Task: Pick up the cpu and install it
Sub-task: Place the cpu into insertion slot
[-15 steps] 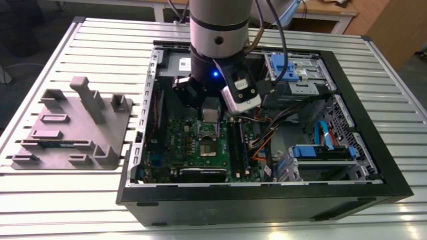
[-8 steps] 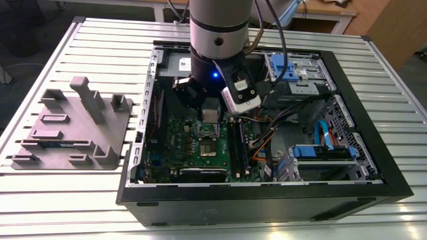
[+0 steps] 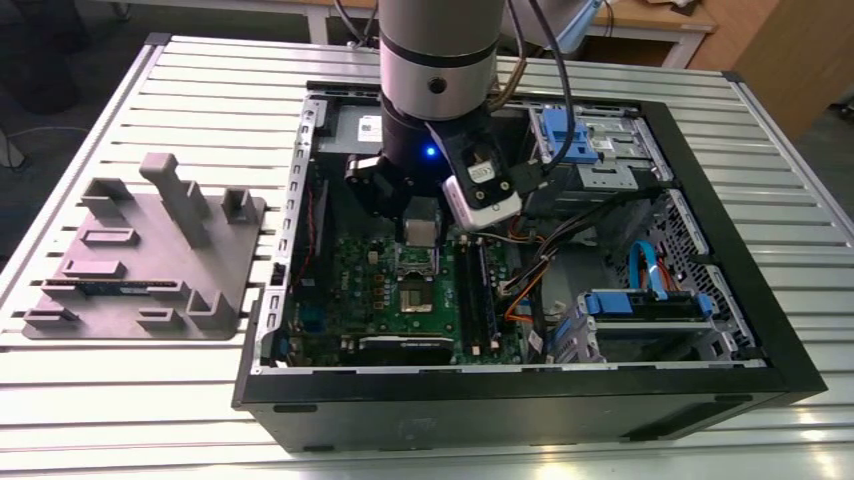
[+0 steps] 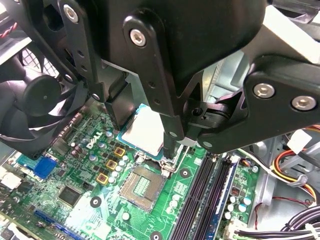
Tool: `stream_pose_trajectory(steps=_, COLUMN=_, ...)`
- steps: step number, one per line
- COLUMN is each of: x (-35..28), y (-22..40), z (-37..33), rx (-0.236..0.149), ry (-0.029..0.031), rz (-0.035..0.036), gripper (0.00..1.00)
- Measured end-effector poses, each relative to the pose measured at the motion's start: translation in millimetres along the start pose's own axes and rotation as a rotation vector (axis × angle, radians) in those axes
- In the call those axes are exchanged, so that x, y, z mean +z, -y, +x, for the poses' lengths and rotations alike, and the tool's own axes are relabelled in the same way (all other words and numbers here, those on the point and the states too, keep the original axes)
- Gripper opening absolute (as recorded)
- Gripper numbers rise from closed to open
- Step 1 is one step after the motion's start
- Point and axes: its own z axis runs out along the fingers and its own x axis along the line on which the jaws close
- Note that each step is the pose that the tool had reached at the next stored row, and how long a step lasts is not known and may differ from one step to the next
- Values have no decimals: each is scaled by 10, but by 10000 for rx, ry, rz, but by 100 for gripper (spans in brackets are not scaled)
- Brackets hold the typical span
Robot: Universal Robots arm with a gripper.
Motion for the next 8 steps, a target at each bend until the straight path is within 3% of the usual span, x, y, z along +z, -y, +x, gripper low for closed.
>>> stream_pose_trajectory(steps=8, x=44, y=1, z=1, rx=0, ry=0, rz=0, gripper=47)
